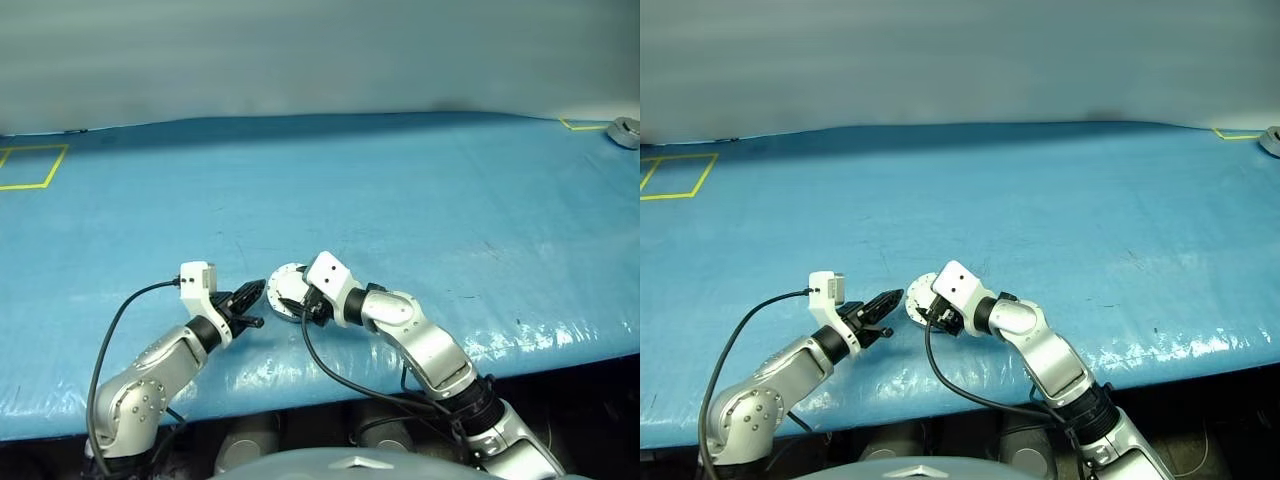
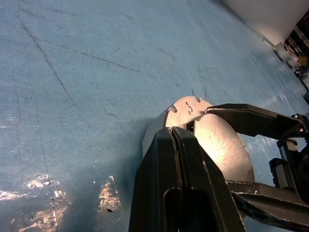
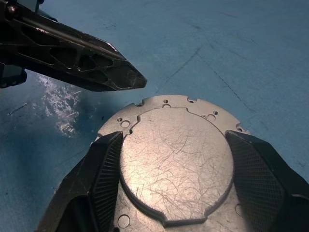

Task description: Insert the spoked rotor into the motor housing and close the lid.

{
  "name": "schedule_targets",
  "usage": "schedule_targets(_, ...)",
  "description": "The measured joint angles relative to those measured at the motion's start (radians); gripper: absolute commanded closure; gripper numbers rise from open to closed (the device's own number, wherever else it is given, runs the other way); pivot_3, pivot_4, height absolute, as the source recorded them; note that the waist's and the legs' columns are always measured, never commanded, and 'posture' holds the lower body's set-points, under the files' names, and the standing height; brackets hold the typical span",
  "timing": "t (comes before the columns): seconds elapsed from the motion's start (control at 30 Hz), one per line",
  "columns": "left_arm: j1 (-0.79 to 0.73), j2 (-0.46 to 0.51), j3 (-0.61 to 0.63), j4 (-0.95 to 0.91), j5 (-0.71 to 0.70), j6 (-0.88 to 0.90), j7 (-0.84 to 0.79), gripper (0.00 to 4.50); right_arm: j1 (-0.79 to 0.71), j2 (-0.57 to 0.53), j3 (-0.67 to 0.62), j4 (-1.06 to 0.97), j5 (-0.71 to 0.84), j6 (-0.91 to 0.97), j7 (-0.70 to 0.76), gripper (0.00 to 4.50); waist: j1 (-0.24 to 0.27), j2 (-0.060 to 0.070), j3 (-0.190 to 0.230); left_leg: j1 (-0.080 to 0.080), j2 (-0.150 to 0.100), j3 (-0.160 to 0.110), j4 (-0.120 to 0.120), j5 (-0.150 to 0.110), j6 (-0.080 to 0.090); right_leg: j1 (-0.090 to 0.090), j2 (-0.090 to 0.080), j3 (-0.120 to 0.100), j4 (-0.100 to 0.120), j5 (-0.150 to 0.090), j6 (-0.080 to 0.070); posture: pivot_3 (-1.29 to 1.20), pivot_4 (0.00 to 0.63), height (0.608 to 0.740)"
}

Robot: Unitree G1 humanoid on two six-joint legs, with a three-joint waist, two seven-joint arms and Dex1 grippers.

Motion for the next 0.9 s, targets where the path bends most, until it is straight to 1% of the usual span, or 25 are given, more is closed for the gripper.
schedule_targets(0.1,0.000,0.019,-0.012,0.000,0.002,0.015,-0.017,4.50,0.000,0.001,0.000,0.000,0.000,0.000,0.000,1.46,0.000,0.000,0.000,0.000,0.000,0.000,0.000,0.000,0.000,0.000,0.000,0.000,0.000,-0.002,-0.004,0.00,0.150,0.740)
schedule_targets(0.33,-0.004,0.032,-0.044,0.000,0.017,0.023,-0.039,4.50,0.000,0.003,0.000,0.001,-0.001,0.004,0.000,1.46,0.000,0.001,-0.001,0.000,0.000,0.000,-0.001,0.000,0.000,0.000,0.000,0.000,0.000,-0.003,-0.005,0.00,0.150,0.740)
schedule_targets(0.6,-0.044,0.024,-0.068,0.000,0.062,0.059,-0.013,4.50,0.000,0.003,-0.002,0.003,-0.001,0.012,-0.002,1.46,0.003,0.002,-0.004,0.002,-0.001,0.000,0.000,0.000,0.000,0.000,-0.001,0.000,0.000,-0.003,-0.004,0.00,0.150,0.740)
schedule_targets(0.67,-0.050,0.024,-0.073,0.000,0.073,0.060,-0.014,4.50,0.000,0.004,-0.006,0.001,0.005,0.018,0.002,0.72,0.003,0.002,-0.005,0.002,-0.001,0.000,0.000,0.001,0.000,0.000,-0.001,0.000,0.000,-0.003,-0.004,0.00,0.150,0.740)
schedule_targets(0.73,-0.054,0.023,-0.075,0.000,0.083,0.060,-0.015,4.50,0.011,0.004,-0.011,-0.013,0.012,0.029,0.006,0.12,0.004,0.002,-0.005,0.001,-0.001,-0.001,0.000,0.000,0.000,0.000,-0.001,0.000,-0.001,-0.003,-0.004,0.00,0.150,0.740)
schedule_targets(0.77,-0.054,0.023,-0.076,0.000,0.085,0.060,-0.015,4.50,0.022,0.004,-0.013,-0.026,0.014,0.033,0.003,0.01,0.004,0.002,-0.005,0.001,-0.001,-0.001,-0.001,0.000,0.000,0.000,-0.001,0.000,-0.001,-0.003,-0.004,0.00,0.150,0.740)
schedule_targets(0.9,-0.056,0.027,-0.077,0.000,0.101,0.060,-0.022,4.50,0.066,-0.005,-0.071,-0.096,0.034,0.089,-0.022,0.01,0.005,0.002,-0.005,0.001,-0.001,0.000,0.000,0.000,0.000,0.000,-0.001,0.001,-0.001,-0.003,-0.004,0.00,0.150,0.740)
